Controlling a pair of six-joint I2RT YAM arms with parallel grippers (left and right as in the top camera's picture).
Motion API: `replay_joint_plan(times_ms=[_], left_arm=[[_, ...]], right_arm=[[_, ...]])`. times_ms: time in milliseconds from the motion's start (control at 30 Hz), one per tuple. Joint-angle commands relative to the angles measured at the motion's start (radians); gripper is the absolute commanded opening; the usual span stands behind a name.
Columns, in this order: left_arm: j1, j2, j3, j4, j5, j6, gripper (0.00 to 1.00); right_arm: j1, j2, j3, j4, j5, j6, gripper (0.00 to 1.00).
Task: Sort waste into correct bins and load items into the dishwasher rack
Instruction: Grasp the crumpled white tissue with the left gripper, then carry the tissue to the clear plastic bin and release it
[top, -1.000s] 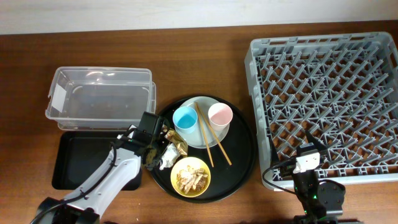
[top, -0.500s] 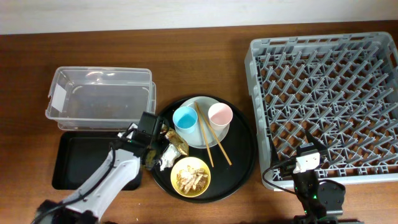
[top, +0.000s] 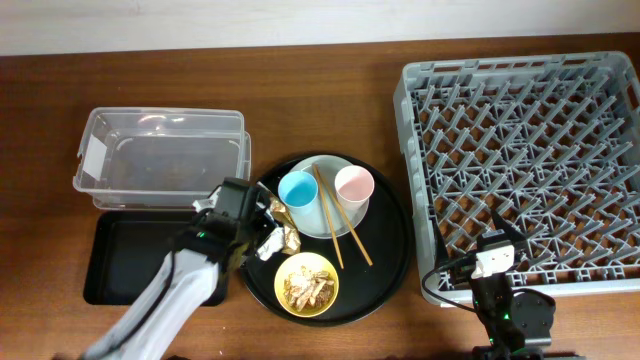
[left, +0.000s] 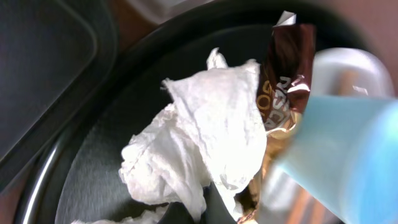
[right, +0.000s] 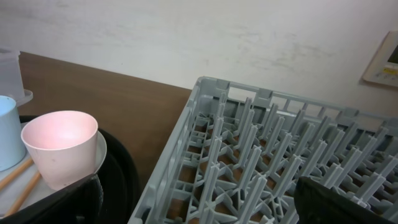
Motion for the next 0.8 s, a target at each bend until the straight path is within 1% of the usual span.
replay_joint_plan(times_ms=[0,100,167,200,267,300,367,433,500,567,600,700,733,767], left_arm=[[-0.005,-0.193,-0.002,-0.094,-0.043,0.051,0.00],[-0.005,-0.325,-0.002,-0.205,-0.068,0.053,0.00],[-0.005,-0.380,0.014,-0.219,-0.077,0.125,0.00],[-0.004,-0.392,0.056,-0.228,-0.111,0.184,0.00],[0.011,-0.369,0.177,-0.295,-0.193,0.253,0.00],[0.042,-0.335,0.253,-0.332,-0.226,0.287,0.00],[0.114,-0.258,0.368,-0.349,-0.243,0.340,0.00],[0.243,-0.126,0.482,-0.326,-0.243,0.358,0.00],[0.340,0.000,0.497,-0.257,-0.239,0.357,0.00],[0.394,0.112,0.497,-0.192,-0.238,0.357,0.00],[0.427,0.204,0.497,-0.132,-0.222,0.358,0.00],[0.463,0.375,0.497,-0.002,-0.142,0.358,0.00],[0.463,0.417,0.497,0.028,-0.129,0.358,0.01],[0.463,0.439,0.497,0.045,-0.129,0.358,0.05]], right_arm=[[0.005,-0.008,-0.006,-0.004,0.002,0.002,0.99],[0.005,-0.008,-0.006,-0.004,0.002,0.002,0.99],[0.005,-0.008,-0.006,-0.004,0.002,0.002,0.99],[0.005,-0.008,-0.006,-0.004,0.002,0.002,0.99],[0.006,-0.008,-0.006,-0.004,0.002,0.002,0.99],[0.006,-0.008,-0.006,-0.004,0.002,0.002,0.99],[0.005,-0.008,-0.006,-0.004,0.002,0.002,0.99],[0.005,-0.008,-0.006,-0.004,0.002,0.002,0.99],[0.005,-0.008,-0.006,-0.004,0.002,0.002,0.99],[0.005,-0.008,-0.006,-0.004,0.002,0.002,0.99],[0.005,-0.008,-0.006,-0.004,0.002,0.002,0.99],[0.005,-0.008,-0.006,-0.004,0.002,0.002,0.99],[0.005,-0.008,-0.006,-0.004,0.002,0.002,0.99],[0.005,-0.008,-0.006,-0.004,0.002,0.002,0.99]])
